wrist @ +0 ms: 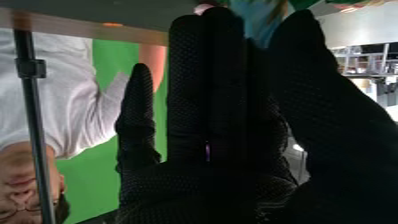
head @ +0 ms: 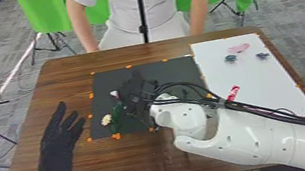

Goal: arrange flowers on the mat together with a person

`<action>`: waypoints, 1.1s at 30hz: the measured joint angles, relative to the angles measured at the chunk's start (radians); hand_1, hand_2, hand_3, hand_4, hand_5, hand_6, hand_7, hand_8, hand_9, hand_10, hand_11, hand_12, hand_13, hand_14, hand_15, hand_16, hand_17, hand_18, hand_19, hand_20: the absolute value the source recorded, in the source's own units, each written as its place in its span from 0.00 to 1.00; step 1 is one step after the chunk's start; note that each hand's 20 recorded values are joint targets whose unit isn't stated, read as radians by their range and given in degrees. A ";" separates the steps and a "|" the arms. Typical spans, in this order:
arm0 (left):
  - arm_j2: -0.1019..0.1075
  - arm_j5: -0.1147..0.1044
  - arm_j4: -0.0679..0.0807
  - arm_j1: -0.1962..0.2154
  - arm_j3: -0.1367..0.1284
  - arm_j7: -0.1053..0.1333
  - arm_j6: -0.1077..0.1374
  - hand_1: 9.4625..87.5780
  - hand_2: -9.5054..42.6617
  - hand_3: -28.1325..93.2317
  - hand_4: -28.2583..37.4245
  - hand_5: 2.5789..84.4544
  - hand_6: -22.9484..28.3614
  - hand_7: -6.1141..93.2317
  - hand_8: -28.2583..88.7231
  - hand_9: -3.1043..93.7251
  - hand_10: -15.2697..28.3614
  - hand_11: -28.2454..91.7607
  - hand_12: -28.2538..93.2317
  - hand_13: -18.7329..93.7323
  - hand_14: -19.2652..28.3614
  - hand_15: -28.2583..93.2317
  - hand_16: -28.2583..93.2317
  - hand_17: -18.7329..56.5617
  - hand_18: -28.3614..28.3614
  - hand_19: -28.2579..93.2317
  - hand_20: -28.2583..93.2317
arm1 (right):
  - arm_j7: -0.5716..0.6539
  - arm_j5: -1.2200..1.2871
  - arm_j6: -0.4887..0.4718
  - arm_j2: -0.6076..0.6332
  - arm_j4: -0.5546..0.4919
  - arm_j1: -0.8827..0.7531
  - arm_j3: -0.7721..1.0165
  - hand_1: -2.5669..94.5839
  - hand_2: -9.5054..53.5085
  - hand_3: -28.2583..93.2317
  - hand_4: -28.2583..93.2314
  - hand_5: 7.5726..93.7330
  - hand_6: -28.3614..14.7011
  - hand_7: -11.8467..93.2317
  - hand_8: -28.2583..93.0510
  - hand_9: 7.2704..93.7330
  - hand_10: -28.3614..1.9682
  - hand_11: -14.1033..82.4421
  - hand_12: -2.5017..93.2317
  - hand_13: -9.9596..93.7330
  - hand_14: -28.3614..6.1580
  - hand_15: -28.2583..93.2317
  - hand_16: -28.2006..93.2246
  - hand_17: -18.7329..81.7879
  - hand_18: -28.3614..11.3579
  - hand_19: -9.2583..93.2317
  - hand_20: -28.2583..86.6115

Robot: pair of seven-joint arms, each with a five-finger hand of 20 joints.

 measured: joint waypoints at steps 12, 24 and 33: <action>-0.001 0.000 0.003 0.001 0.005 0.004 0.002 0.16 0.27 0.87 0.00 0.27 0.45 0.18 0.16 0.31 0.64 0.32 0.33 0.36 0.78 0.42 0.22 0.09 0.91 0.59 0.27 | 0.004 -0.021 -0.017 0.000 -0.003 0.008 -0.002 0.49 0.00 0.80 0.00 0.65 0.81 0.33 0.17 0.73 0.68 0.42 0.25 0.65 0.64 0.69 0.37 0.30 0.34 0.66 0.54; 0.004 -0.002 -0.009 0.033 0.006 0.018 0.025 0.14 0.27 0.86 0.00 0.28 0.43 0.18 0.16 0.31 0.64 0.32 0.33 0.36 0.78 0.42 0.22 0.09 0.91 0.59 0.26 | -0.045 0.381 -0.115 0.043 -0.285 -0.212 0.409 0.27 0.22 0.82 0.03 0.47 0.66 0.24 0.14 0.49 0.48 0.28 0.19 0.50 0.34 0.51 0.36 0.25 0.25 0.49 0.46; 0.007 -0.013 -0.003 0.035 0.007 0.017 0.014 0.13 0.27 0.86 0.00 0.28 0.40 0.17 0.16 0.32 0.63 0.31 0.33 0.35 0.78 0.41 0.22 0.09 0.91 0.58 0.26 | -0.244 0.781 -0.147 0.084 -0.453 -0.580 0.838 0.23 0.28 0.81 0.03 0.35 0.71 0.20 0.16 0.35 0.56 0.19 0.20 0.37 0.28 0.28 0.47 0.21 0.24 0.29 0.41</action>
